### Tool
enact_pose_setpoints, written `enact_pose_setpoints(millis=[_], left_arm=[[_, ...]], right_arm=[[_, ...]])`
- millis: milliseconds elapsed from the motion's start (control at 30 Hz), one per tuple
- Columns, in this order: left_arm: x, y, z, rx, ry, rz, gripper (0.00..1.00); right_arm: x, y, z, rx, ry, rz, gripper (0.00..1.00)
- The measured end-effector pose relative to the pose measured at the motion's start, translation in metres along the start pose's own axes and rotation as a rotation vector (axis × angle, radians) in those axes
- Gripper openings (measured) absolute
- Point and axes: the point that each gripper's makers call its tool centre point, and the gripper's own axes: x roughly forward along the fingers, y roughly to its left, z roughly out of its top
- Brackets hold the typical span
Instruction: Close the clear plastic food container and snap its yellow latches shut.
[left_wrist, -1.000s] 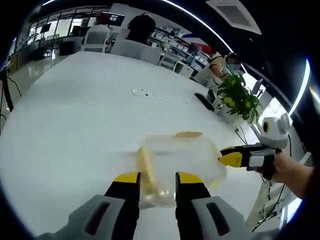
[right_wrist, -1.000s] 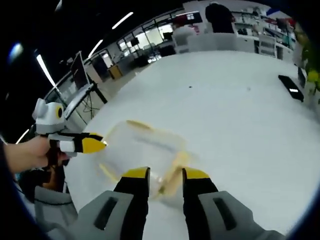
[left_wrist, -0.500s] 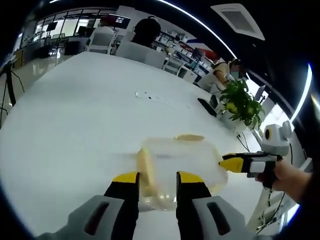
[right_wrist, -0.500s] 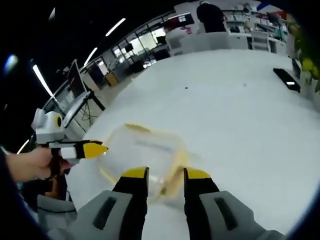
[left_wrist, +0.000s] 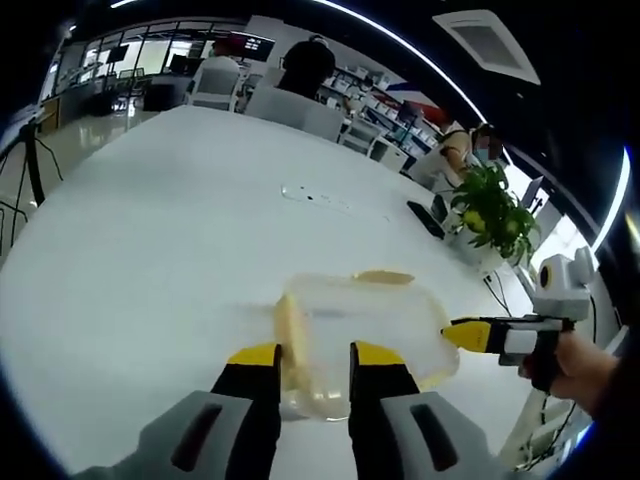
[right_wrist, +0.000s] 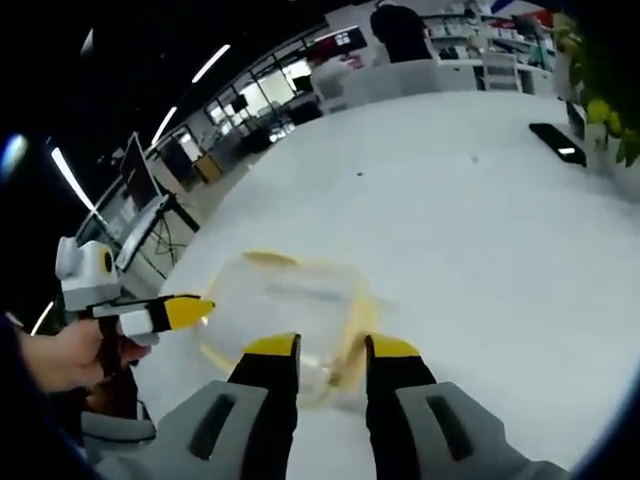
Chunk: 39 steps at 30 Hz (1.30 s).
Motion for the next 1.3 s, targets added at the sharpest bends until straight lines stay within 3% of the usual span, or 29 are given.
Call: enact_pose_setpoints(millis=[500,533,567,700,767,900,933,1000,1133,1200,1300], left_arm=[[0.000,0.002,0.000,-0.049,0.010,-0.020,0.13],[-0.001,0.005,-0.001,-0.040,0.014,-0.011,0.13],[0.000,0.004,-0.001,-0.044,0.001,-0.019,0.12],[0.000,0.001,-0.003,-0.048,-0.016,-0.002,0.13],[0.001,0.001,-0.001,-0.042,-0.009,-0.012,0.14],[0.002,0.002,-0.002,-0.120,0.035,-0.067,0.17],[0.002,0.003,-0.001,-0.105,0.040,-0.076,0.18],[-0.001,-0.002,-0.003,-0.065,0.039,-0.084,0.18],[-0.002,-0.001,0.003,0.089,0.035,-0.091,0.16],[-0.002,-0.005,0.008,0.095,0.030,-0.099,0.16],[-0.005,-0.011,0.014,0.204,0.034,-0.124,0.17]], right_arm=[[0.001,0.001,-0.004,0.010,0.018,-0.012,0.20],[0.002,0.009,-0.001,-0.004,0.028,0.047,0.18],[0.000,0.003,0.003,0.014,0.029,0.002,0.17],[-0.004,0.005,-0.003,0.016,0.028,0.005,0.18],[0.001,-0.002,-0.001,0.023,0.030,0.016,0.19],[0.006,-0.008,0.001,0.036,0.012,0.016,0.23],[0.001,-0.006,0.007,-0.047,-0.065,-0.008,0.23],[-0.005,0.008,-0.007,0.001,-0.008,0.011,0.24],[-0.004,0.008,-0.002,-0.059,0.010,0.000,0.23],[-0.005,0.007,0.003,-0.081,0.005,-0.002,0.21],[-0.006,0.006,0.015,-0.130,-0.013,-0.005,0.20]])
